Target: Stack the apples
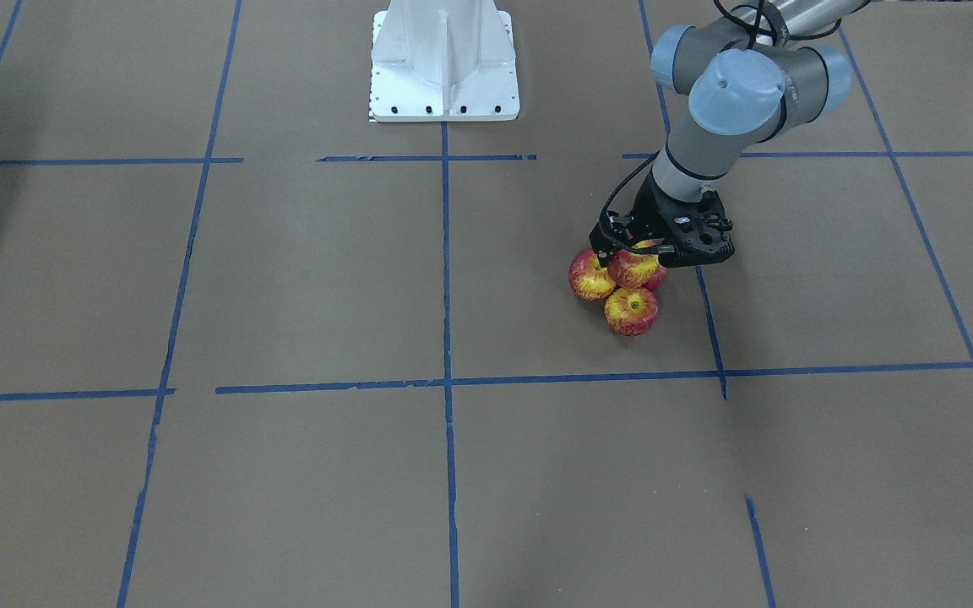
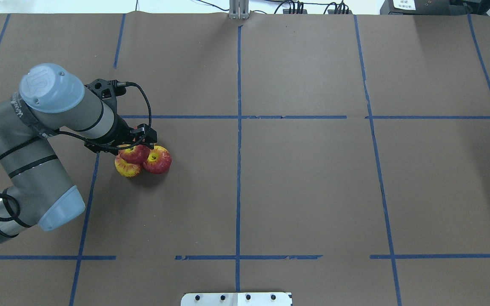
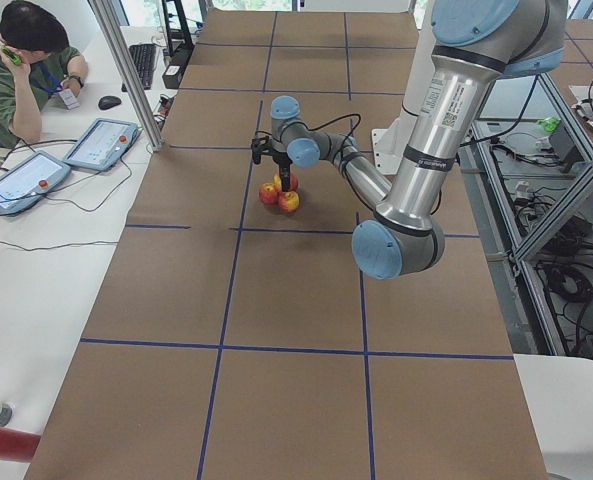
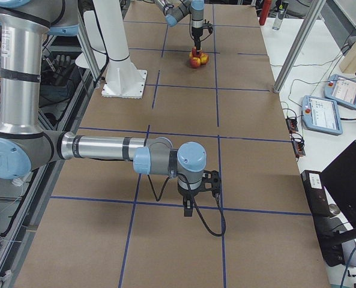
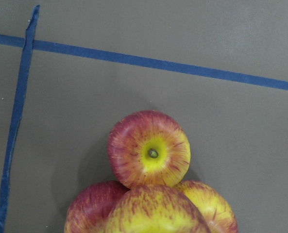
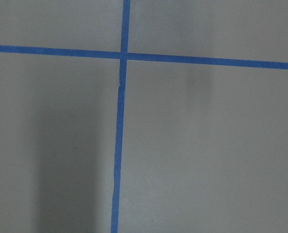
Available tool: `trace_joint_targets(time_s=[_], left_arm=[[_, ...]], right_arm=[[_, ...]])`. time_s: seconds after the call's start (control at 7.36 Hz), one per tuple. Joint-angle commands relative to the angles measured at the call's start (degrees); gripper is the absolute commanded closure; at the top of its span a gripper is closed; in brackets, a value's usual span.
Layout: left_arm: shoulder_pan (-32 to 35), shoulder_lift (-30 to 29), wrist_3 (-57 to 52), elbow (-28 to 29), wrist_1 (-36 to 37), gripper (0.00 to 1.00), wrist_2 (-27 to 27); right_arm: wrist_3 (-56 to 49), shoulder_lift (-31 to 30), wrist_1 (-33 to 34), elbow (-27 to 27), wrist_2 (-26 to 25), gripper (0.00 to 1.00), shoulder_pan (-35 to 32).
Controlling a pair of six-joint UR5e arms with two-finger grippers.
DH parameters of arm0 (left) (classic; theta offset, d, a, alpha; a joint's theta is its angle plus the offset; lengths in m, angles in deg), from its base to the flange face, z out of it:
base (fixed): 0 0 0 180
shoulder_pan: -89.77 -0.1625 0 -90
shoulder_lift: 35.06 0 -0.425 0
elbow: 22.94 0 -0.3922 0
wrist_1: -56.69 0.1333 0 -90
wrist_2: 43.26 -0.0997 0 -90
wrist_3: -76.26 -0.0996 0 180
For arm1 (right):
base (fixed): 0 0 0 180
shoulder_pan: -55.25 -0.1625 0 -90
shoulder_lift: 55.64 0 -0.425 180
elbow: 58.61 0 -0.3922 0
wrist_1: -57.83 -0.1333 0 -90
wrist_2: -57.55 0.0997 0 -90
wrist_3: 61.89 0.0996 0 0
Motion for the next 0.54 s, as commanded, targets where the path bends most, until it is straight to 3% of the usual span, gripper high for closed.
trace_joint_targets(time_s=[0.0,0.27,0.41], left_arm=[[3.34,0.05,0.02,-1.31,-0.04,0.0,0.17],[10.27,0.75,-1.29,-3.07,0.14,0.0,0.61],[13.96,2.06,-10.17,-2.99,1.01,0.0,0.88]], right_arm=[[0.0,0.0,0.0,0.0,0.0,0.0,0.0],[0.0,0.0,0.0,0.0,0.0,0.0,0.0],[0.0,0.0,0.0,0.0,0.0,0.0,0.0]])
